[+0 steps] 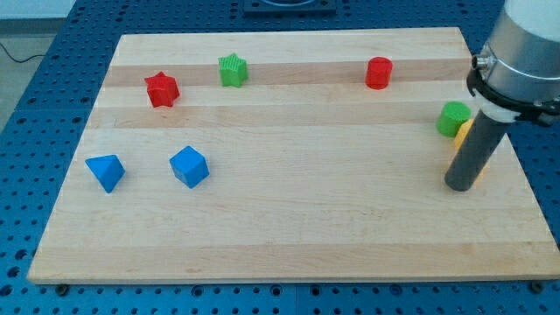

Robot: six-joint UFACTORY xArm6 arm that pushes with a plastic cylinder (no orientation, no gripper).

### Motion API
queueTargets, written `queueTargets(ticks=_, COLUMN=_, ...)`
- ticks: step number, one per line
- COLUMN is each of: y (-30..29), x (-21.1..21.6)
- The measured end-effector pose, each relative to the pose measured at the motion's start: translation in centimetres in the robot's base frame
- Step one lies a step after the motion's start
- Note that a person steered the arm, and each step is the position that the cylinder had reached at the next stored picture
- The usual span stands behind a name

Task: Move the red circle into green circle

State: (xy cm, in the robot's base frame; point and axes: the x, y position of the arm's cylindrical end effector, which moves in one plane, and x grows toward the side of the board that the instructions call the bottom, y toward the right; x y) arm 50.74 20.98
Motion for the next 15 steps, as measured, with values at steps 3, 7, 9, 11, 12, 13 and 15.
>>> queueTargets(ticks=3, y=-0.9, x=-0.3)
queueTargets(ticks=7, y=-17.7, x=-17.3)
queueTargets(ticks=9, y=-11.8, x=-21.3)
queueTargets(ticks=11, y=-4.0, x=-20.9)
queueTargets(ticks=12, y=-2.6, x=-20.9)
queueTargets(ticks=13, y=-2.1, x=-22.2)
queueTargets(ticks=15, y=-0.8, x=-20.2)
